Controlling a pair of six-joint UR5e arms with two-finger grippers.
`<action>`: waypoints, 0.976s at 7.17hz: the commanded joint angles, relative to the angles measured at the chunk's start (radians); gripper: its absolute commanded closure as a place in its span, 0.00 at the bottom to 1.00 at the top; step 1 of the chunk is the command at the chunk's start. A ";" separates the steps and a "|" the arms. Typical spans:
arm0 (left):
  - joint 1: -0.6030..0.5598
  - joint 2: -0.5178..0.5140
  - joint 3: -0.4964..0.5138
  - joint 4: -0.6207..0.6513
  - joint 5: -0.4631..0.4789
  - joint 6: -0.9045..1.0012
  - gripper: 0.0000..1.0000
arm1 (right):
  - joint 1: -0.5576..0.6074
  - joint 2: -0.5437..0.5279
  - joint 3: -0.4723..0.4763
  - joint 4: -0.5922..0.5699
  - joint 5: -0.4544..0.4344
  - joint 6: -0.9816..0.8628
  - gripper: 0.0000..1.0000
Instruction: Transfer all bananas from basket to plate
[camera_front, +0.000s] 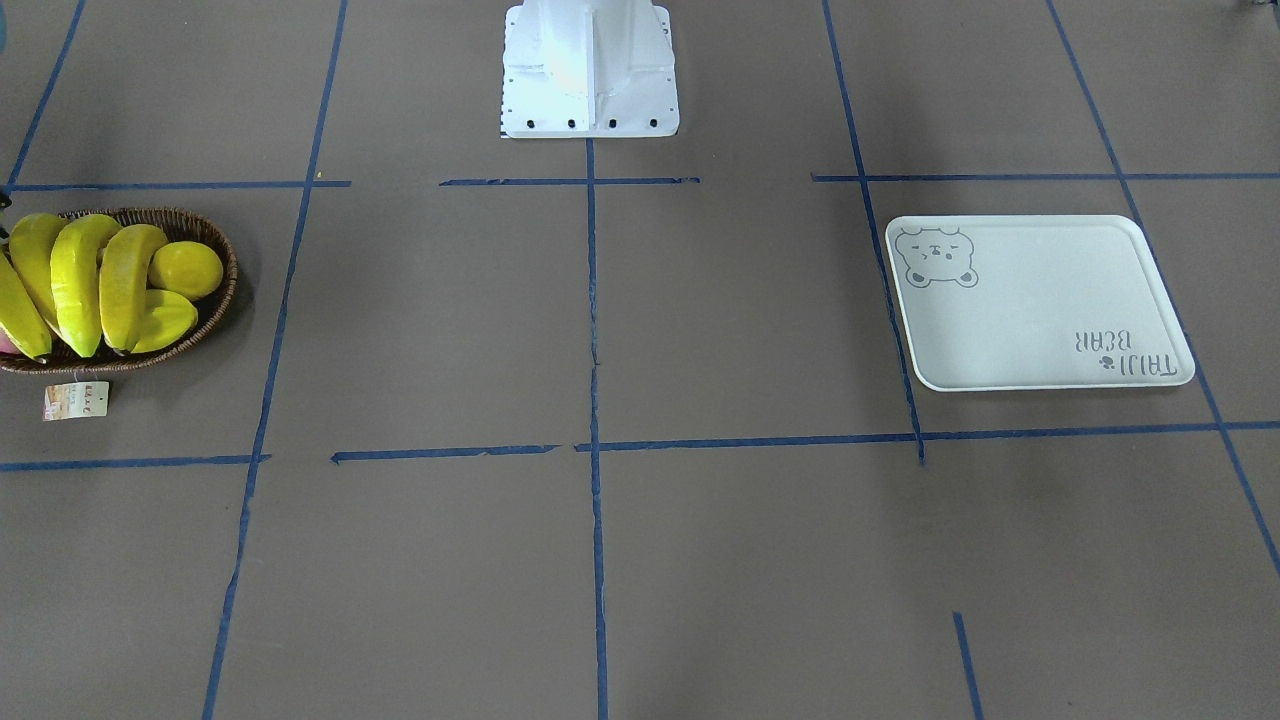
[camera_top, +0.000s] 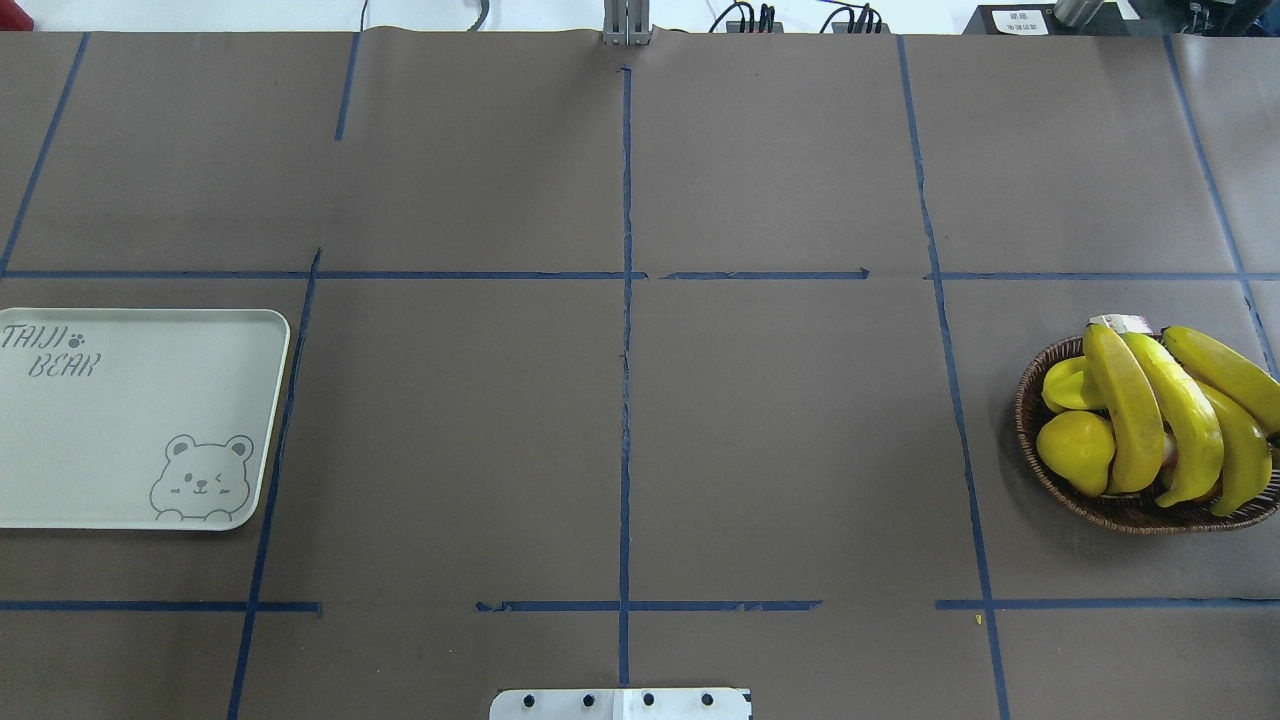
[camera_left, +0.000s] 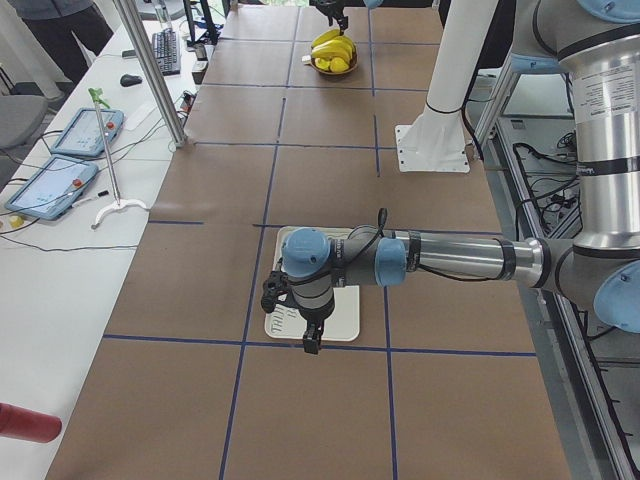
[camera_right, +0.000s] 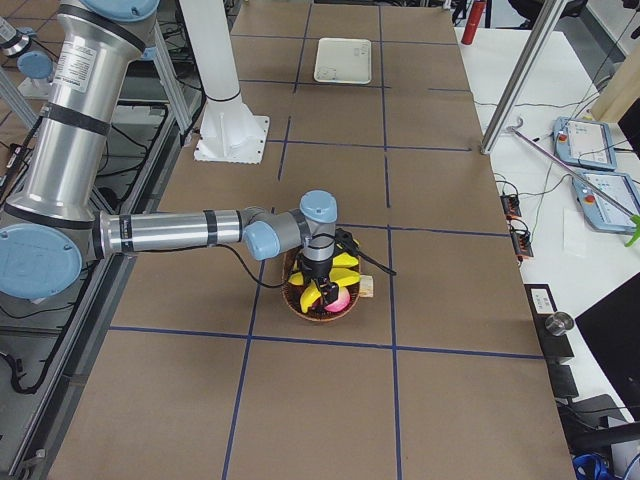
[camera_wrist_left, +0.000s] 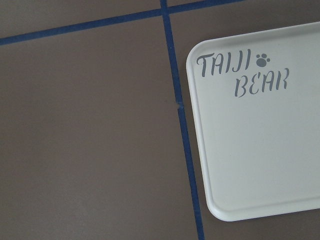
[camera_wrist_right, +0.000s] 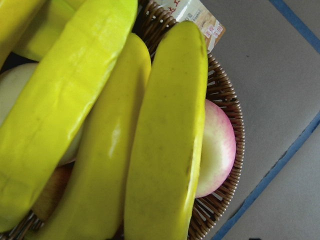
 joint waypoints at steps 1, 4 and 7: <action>0.000 0.000 0.002 0.000 0.000 0.000 0.00 | -0.001 0.008 -0.013 0.000 -0.003 -0.008 0.41; 0.000 -0.001 0.002 0.002 -0.002 0.000 0.00 | -0.001 0.019 -0.023 0.002 -0.005 -0.008 0.47; 0.000 0.000 0.001 0.002 -0.002 0.000 0.00 | -0.001 0.022 -0.025 0.002 -0.003 -0.007 0.72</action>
